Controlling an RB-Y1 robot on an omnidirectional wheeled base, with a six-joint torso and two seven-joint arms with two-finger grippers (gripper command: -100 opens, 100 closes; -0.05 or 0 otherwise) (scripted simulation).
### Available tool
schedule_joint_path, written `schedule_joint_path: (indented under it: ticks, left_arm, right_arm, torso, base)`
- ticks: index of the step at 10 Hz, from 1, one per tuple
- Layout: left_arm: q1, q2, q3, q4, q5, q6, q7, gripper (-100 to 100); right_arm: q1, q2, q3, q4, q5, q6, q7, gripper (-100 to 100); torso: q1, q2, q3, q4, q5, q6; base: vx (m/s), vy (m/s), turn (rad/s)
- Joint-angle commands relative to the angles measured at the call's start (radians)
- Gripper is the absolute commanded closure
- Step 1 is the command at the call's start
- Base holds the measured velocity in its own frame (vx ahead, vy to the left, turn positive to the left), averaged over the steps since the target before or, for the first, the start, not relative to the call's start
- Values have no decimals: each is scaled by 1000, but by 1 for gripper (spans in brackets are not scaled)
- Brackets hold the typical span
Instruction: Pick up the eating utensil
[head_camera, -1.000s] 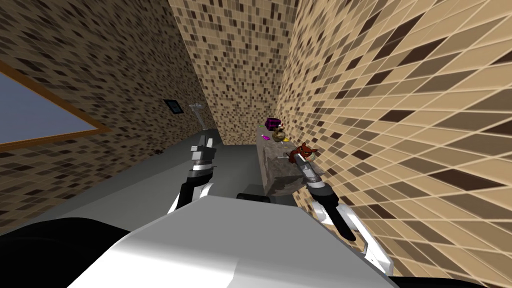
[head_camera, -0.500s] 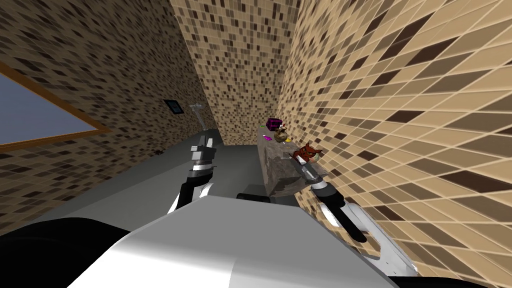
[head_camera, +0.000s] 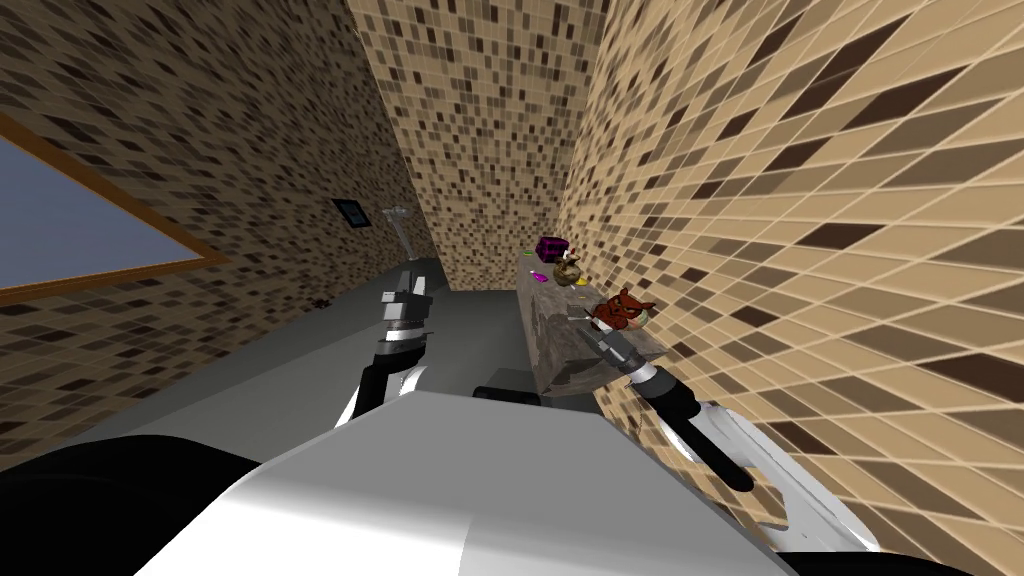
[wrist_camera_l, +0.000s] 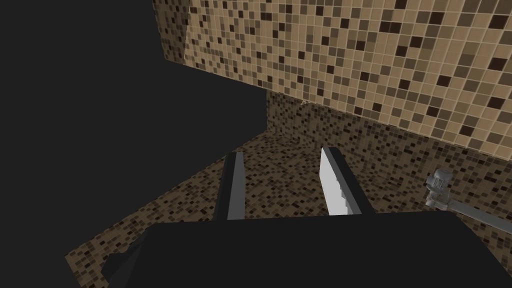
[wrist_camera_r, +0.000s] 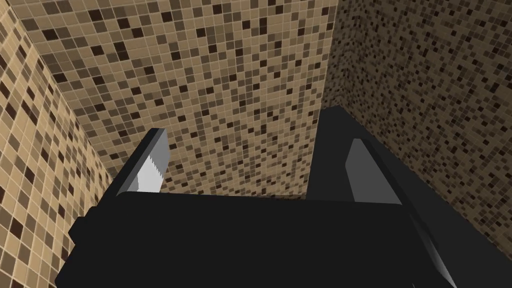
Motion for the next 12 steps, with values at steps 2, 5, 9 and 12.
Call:
schedule_joint_path:
  ticks: [2,5,9,12]
  left_arm:
    - [0,0,0,0,0,0,0,0]
    - [0,0,0,0,0,0,0,0]
    - [0,0,0,0,0,0,0,0]
    - [0,0,0,0,0,0,0,0]
  right_arm:
    - [12,-72,-13,30,50,-1,18,-100]
    - [36,-158,-18,72,115,-1,48,-100]
    - [64,-264,-16,122,174,1,79,-100]
    - [93,-348,-8,176,228,3,111,-100]
  torso:
    - [-1,0,0,0,0,0]
    - [-1,-1,0,0,0,0]
    - [-2,-3,-2,-1,-1,0]
    - [-3,-2,-1,-1,-1,0]
  base:
    - [29,46,42]
    - [39,42,70]
    - [51,21,82]
    - [54,5,96]
